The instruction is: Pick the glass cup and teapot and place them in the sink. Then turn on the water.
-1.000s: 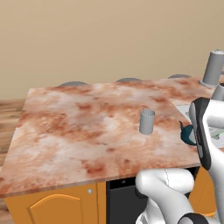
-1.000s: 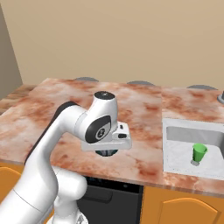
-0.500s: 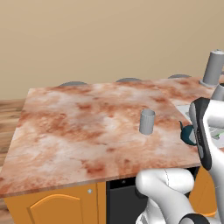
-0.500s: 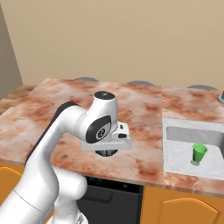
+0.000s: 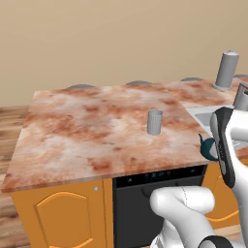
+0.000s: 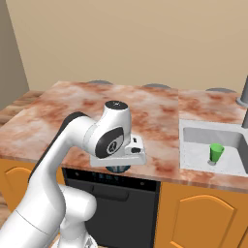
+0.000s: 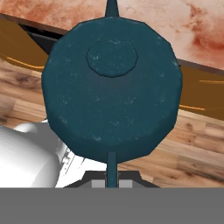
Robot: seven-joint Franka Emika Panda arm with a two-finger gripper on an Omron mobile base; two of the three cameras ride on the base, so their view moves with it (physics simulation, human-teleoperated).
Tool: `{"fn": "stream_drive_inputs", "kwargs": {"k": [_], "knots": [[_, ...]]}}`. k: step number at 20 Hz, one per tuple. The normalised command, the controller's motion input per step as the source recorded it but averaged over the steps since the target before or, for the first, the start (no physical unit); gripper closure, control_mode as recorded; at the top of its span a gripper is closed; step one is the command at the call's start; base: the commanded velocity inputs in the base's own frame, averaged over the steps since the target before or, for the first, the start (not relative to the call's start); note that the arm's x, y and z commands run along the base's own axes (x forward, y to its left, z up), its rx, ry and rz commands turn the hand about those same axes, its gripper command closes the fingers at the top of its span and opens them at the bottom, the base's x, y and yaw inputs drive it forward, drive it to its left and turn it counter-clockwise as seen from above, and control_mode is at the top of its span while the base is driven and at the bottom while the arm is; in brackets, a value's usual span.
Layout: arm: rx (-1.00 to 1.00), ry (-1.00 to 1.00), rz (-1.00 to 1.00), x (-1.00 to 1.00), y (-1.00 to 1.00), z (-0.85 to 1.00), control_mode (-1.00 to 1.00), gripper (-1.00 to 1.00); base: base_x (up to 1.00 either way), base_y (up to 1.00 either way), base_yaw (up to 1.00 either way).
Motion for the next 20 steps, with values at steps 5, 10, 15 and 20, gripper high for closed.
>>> {"fn": "stream_drive_inputs", "kwargs": {"k": [5, 10, 15, 20], "knots": [[0.00, 0.00, 0.00, 0.00, 0.00, 0.00, 1.00, 1.00, 0.03, -0.28, 0.03], [0.00, 0.00, 0.00, 0.00, 0.00, 0.00, 1.00, 1.00, 0.23, -0.47, 0.09], [0.00, 0.00, 0.00, 0.00, 0.00, 0.00, 1.00, 1.00, 0.10, -0.71, 0.01], [0.00, 0.00, 0.00, 0.00, 0.00, 0.00, 1.00, 1.00, 0.12, -0.71, 0.00]]}}
